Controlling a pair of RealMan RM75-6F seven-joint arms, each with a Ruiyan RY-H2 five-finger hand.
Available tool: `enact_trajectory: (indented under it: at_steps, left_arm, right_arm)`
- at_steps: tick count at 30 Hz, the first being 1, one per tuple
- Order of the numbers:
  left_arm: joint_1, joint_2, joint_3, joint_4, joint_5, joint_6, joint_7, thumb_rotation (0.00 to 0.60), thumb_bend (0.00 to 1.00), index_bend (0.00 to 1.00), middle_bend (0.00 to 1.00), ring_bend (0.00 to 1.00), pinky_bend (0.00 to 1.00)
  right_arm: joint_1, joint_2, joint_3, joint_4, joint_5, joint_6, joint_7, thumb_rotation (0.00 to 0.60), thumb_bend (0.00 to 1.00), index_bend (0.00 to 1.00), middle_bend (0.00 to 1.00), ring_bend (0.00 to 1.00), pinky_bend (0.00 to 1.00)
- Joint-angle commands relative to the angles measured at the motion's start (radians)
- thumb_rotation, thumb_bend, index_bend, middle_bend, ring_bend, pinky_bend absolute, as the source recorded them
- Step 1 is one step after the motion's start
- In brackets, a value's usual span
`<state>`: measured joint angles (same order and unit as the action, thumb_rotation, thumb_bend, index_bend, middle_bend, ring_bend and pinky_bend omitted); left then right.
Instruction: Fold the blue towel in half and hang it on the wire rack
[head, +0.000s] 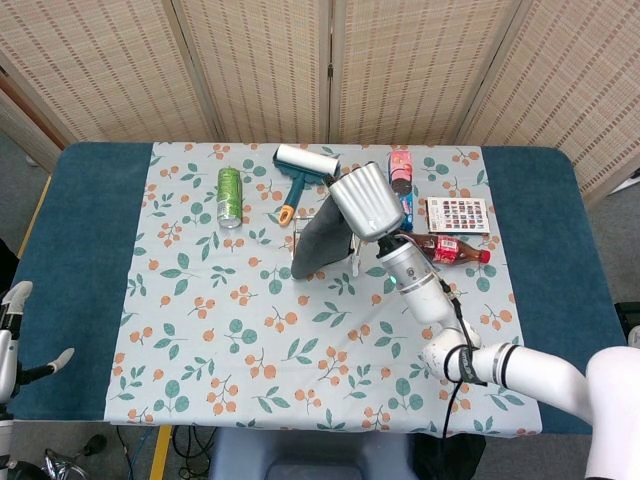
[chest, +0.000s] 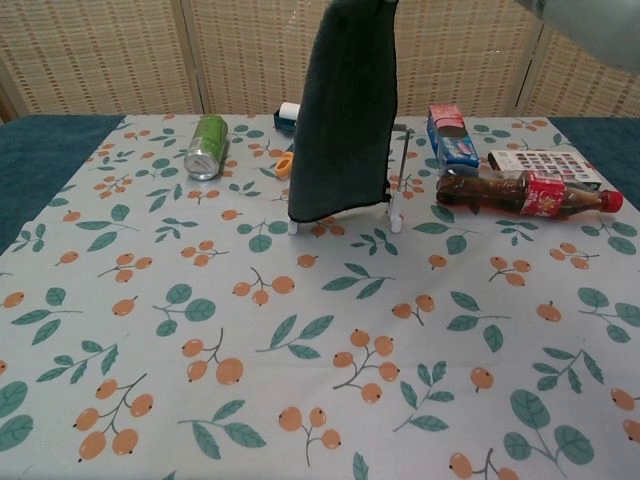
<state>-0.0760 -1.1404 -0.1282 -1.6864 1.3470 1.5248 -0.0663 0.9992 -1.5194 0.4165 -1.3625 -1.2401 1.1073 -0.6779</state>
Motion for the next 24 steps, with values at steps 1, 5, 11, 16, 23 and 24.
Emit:
enact_trajectory:
  at_steps: [1,5,11,16,23,24]
  left_arm:
    - [0.002,0.0,0.0,0.001,-0.002,-0.001,0.0,0.6,0.0,0.0,0.0,0.0,0.0]
    - [0.005,-0.001,0.002,0.005,-0.004,-0.005,-0.001,0.6,0.0,0.0,0.0,0.0,0.0]
    - [0.009,-0.003,0.003,0.009,-0.011,-0.01,0.001,0.6,0.0,0.0,0.0,0.0,0.0]
    - [0.009,-0.004,0.003,0.01,-0.011,-0.014,0.006,0.6,0.0,0.0,0.0,0.0,0.0]
    - [0.014,-0.003,0.005,0.008,-0.013,-0.016,0.011,0.6,0.0,0.0,0.0,0.0,0.0]
    - [0.015,-0.002,0.005,0.007,-0.012,-0.015,0.011,0.6,0.0,0.0,0.0,0.0,0.0]
  right_arm:
    - [0.039,-0.034,0.019,0.059,0.032,-0.028,-0.009,0.6,0.6,0.8,0.92,0.87,1.0]
    - [0.073,-0.058,0.023,0.126,0.06,-0.055,-0.007,0.6,0.6,0.8,0.92,0.87,1.0]
    - [0.118,-0.087,0.025,0.237,0.105,-0.104,-0.007,0.6,0.59,0.8,0.92,0.87,1.0]
    - [0.151,-0.117,0.014,0.315,0.116,-0.14,0.015,0.6,0.6,0.8,0.92,0.87,1.0]
    - [0.206,-0.172,0.01,0.443,0.132,-0.188,0.054,0.6,0.59,0.8,0.92,0.87,1.0]
    - [0.212,-0.178,0.009,0.459,0.134,-0.195,0.057,0.6,0.6,0.8,0.92,0.87,1.0]
